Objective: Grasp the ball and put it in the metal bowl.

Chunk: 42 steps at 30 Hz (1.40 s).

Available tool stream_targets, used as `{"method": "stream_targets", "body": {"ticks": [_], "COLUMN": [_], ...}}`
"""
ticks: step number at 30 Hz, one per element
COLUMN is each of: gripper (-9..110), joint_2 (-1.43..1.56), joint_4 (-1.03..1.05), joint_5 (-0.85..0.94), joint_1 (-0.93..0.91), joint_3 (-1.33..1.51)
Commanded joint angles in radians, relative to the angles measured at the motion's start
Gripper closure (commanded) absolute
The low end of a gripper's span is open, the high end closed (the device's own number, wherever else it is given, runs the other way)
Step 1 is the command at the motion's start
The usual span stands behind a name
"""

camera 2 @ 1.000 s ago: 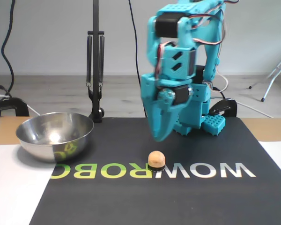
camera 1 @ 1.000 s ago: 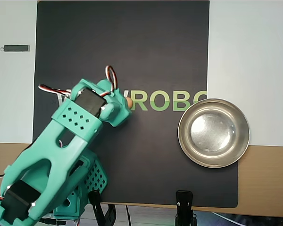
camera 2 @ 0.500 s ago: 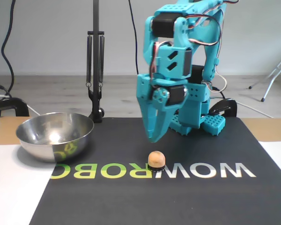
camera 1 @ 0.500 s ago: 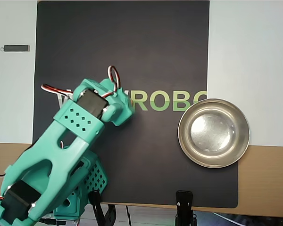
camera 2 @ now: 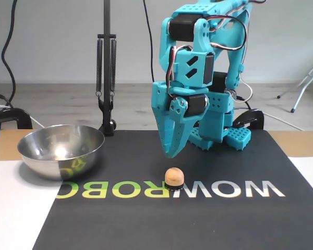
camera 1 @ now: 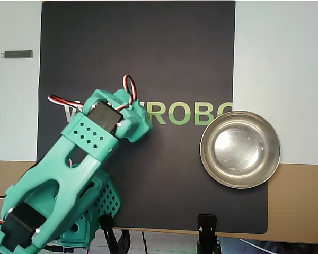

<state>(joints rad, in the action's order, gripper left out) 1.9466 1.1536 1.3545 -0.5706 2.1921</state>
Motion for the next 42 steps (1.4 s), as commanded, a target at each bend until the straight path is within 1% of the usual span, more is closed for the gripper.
{"method": "stream_targets", "body": {"ticks": [1, 3, 4, 6, 42], "gripper": [96, 85, 81, 79, 78], "joint_2": [0.017, 0.017, 0.017, 0.017, 0.021], "joint_4": [-0.005, -0.002, 0.0, 0.0, -0.009], "joint_5": [0.005, 0.005, 0.005, 0.005, 0.005], "joint_1": [0.006, 0.005, 0.003, 0.005, -0.008], "joint_3": [-0.003, -0.003, -0.003, -0.003, 0.012]}}
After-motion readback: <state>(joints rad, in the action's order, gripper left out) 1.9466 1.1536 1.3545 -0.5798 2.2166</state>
